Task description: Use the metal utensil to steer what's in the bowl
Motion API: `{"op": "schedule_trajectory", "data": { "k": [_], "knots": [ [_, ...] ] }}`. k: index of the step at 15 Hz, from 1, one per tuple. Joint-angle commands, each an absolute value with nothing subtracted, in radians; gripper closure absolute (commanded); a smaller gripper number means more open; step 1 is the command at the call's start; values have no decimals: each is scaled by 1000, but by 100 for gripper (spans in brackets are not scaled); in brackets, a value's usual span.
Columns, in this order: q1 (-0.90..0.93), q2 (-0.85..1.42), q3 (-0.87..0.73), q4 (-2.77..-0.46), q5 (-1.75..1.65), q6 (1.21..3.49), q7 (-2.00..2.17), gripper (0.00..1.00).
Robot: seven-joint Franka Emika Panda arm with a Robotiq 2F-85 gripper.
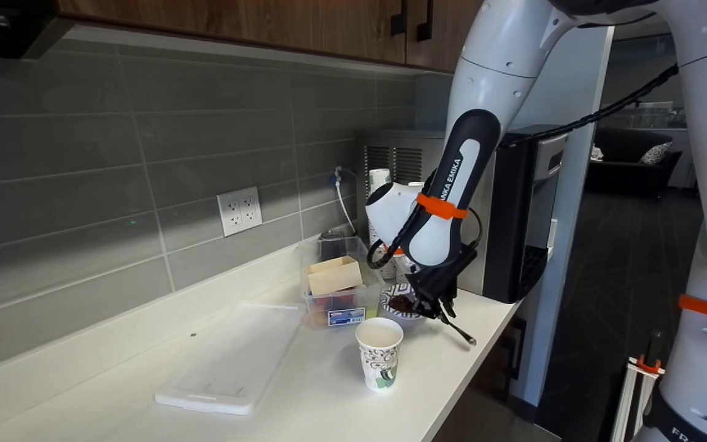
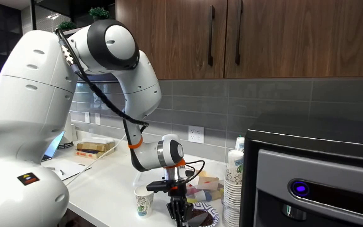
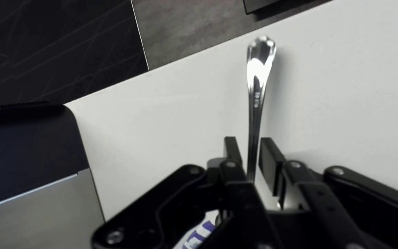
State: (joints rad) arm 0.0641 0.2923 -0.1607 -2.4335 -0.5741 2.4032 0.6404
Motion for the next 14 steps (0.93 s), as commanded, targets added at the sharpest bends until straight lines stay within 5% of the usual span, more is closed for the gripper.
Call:
{"op": "schedule_trajectory", "data": {
  "k": [1,6,7,9,14],
  "knots": [
    [58,273,-154,-2428,-536,2363,604,88],
    [53,276,-154,-2426,-488,2366,583,100],
    [53,277,-154,-2426,-480,2367,583,73],
    [52,274,-151,-2430,-458,2376,573,71],
    [44,289,-154,-2434,-423,2424,548,31]
  ]
}}
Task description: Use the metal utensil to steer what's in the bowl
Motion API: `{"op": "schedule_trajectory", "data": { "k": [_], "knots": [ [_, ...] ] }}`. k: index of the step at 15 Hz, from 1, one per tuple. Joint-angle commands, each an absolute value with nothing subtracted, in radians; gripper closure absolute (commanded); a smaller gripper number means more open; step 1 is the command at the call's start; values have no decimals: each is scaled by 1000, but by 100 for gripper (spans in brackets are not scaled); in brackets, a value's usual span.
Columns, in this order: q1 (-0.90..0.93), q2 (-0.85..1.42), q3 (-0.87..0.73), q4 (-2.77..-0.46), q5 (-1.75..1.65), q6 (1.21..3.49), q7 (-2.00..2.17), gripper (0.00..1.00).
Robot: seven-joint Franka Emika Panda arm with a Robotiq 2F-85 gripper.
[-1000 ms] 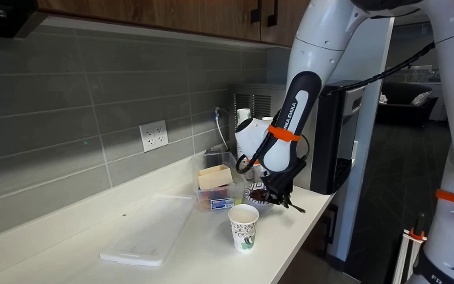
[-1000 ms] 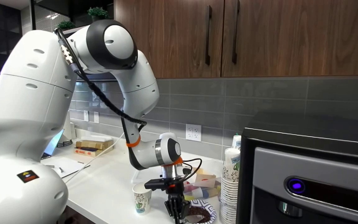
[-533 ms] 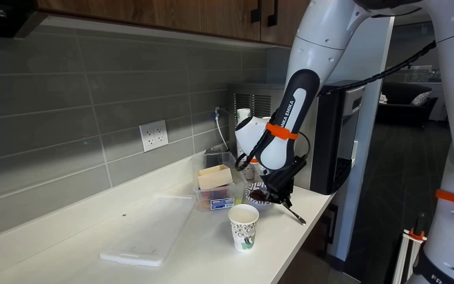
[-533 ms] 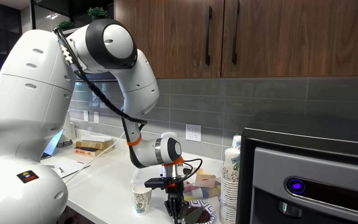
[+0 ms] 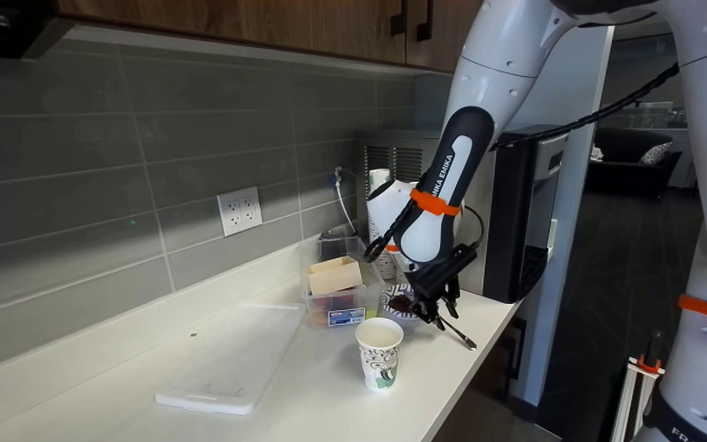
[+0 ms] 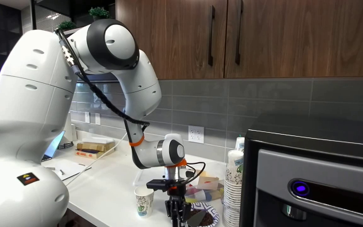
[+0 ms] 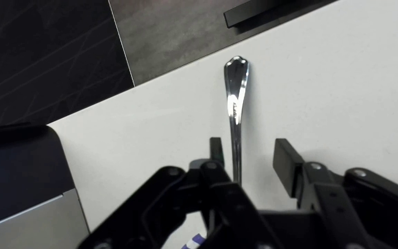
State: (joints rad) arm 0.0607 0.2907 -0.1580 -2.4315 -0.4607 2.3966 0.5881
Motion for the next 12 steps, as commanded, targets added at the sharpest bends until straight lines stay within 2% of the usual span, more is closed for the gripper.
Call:
{"op": "schedule_trajectory", "data": {
  "k": [1,4,5,12],
  "knots": [
    [41,299,-156,-2430,-421,2436,544,25],
    [36,321,-161,-2423,-412,2462,528,2],
    [34,333,-164,-2419,-411,2471,524,0],
    [31,400,-180,-2397,-381,2514,490,0]
  ]
}}
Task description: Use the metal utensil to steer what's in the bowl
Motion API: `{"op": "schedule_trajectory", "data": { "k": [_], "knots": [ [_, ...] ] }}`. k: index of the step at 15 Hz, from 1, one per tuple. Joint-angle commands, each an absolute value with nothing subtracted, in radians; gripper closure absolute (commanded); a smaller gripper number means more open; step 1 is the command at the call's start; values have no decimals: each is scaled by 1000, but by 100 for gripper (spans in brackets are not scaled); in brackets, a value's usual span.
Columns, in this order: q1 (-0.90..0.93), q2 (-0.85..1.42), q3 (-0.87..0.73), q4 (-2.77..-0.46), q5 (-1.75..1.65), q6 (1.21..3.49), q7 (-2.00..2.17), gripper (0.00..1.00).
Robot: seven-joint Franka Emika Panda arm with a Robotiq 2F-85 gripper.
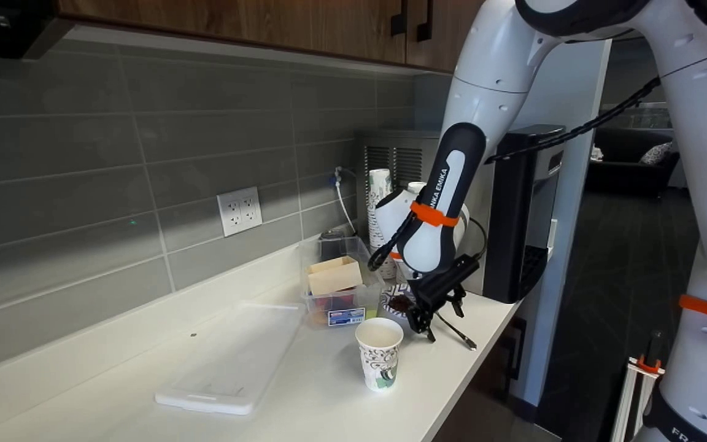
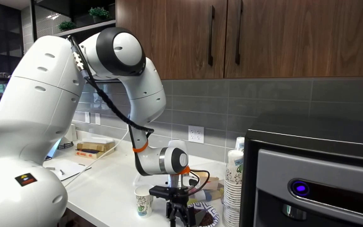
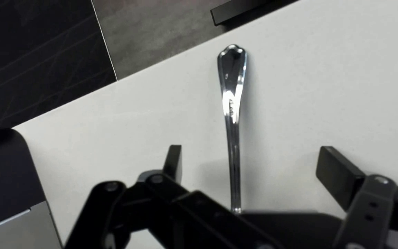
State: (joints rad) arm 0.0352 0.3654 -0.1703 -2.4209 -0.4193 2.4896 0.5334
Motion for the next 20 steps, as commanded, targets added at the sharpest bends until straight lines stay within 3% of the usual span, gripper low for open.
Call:
{"op": "schedule_trajectory", "data": {
  "k": [1,3,4,6,10,15,20],
  "knots": [
    [31,407,-182,-2392,-375,2517,484,0],
    [33,416,-185,-2385,-366,2520,475,0],
    [32,421,-187,-2382,-363,2524,471,25],
    [32,426,-189,-2379,-356,2534,466,34],
    [32,434,-195,-2377,-340,2565,457,67],
    [30,427,-215,-2378,-336,2563,456,100],
    [31,404,-217,-2386,-324,2555,454,99]
  ]
}}
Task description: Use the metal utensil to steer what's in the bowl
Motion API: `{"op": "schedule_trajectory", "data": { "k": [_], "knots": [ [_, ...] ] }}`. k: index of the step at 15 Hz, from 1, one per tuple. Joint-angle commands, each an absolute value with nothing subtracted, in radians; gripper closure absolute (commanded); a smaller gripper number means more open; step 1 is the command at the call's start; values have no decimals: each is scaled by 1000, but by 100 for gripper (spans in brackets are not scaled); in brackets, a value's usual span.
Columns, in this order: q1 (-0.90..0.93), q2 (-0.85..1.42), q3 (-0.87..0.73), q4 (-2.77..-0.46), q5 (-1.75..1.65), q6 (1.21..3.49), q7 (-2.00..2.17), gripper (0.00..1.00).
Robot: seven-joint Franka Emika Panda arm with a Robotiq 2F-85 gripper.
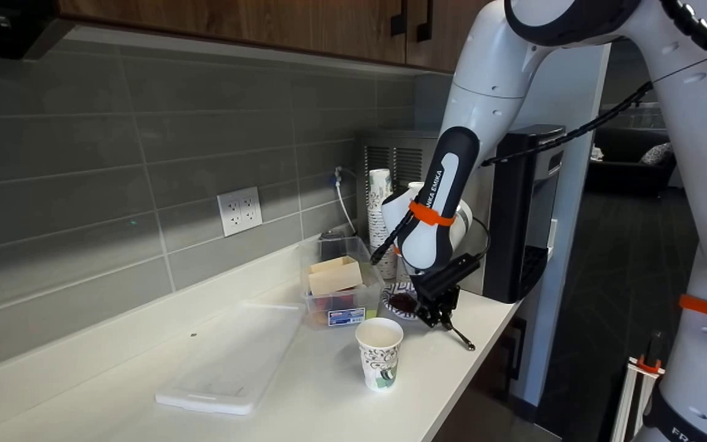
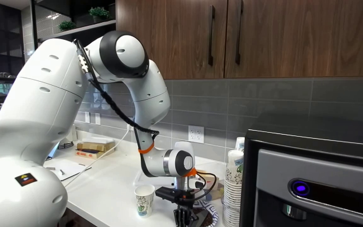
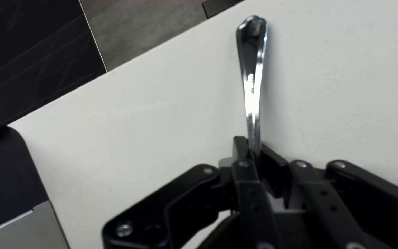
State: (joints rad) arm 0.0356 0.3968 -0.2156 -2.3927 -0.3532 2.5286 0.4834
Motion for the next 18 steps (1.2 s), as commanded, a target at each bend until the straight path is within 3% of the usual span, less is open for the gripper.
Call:
{"op": "schedule_trajectory", "data": {
  "k": [1,11,18],
  "knots": [
    [37,391,-220,-2393,-328,2546,460,99],
    [37,265,-169,-2343,-289,2193,411,98],
    [-24,314,-149,-2231,-206,2035,307,98]
  ]
}}
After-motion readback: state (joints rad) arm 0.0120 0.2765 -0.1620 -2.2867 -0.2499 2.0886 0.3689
